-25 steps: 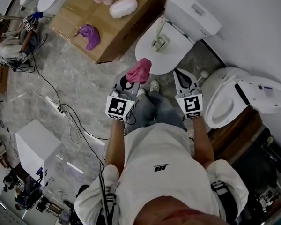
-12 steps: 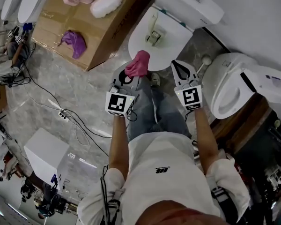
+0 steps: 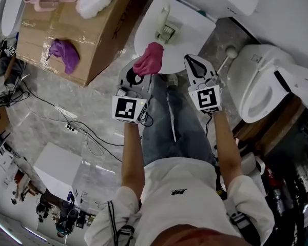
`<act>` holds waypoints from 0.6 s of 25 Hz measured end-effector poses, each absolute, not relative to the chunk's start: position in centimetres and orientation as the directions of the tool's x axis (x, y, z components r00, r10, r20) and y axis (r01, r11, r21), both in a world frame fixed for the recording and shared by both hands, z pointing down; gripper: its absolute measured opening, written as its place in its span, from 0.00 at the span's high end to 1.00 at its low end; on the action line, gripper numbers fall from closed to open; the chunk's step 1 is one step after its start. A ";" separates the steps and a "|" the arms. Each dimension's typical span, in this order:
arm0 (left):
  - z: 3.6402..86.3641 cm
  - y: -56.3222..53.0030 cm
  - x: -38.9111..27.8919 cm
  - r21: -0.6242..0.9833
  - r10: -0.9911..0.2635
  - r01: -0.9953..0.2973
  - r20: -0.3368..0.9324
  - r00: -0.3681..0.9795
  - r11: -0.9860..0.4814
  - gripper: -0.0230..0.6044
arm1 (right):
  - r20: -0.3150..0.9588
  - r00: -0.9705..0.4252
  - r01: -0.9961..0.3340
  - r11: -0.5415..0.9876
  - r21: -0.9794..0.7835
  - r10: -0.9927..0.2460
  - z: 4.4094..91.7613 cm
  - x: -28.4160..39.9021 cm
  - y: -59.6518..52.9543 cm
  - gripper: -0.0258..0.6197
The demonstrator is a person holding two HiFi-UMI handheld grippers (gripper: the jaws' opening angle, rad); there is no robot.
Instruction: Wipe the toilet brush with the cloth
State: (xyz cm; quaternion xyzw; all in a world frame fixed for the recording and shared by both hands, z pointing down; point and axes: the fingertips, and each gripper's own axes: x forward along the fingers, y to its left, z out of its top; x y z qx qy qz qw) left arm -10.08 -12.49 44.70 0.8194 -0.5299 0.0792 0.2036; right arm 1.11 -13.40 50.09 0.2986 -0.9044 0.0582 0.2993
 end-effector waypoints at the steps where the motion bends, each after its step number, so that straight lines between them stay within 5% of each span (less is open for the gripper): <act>1: 45.5 -12.7 -10.1 0.252 -0.832 -0.900 0.353 0.428 -0.356 0.88 | 0.582 -0.636 -0.578 0.813 0.074 -0.506 50.8 1.0 -13.5 0.96; 15: 54.2 -15.7 -10.5 0.277 -0.823 -0.899 0.376 0.426 -0.339 0.88 | 0.650 -0.595 -0.551 0.829 0.099 -0.473 61.8 -1.0 -17.6 0.96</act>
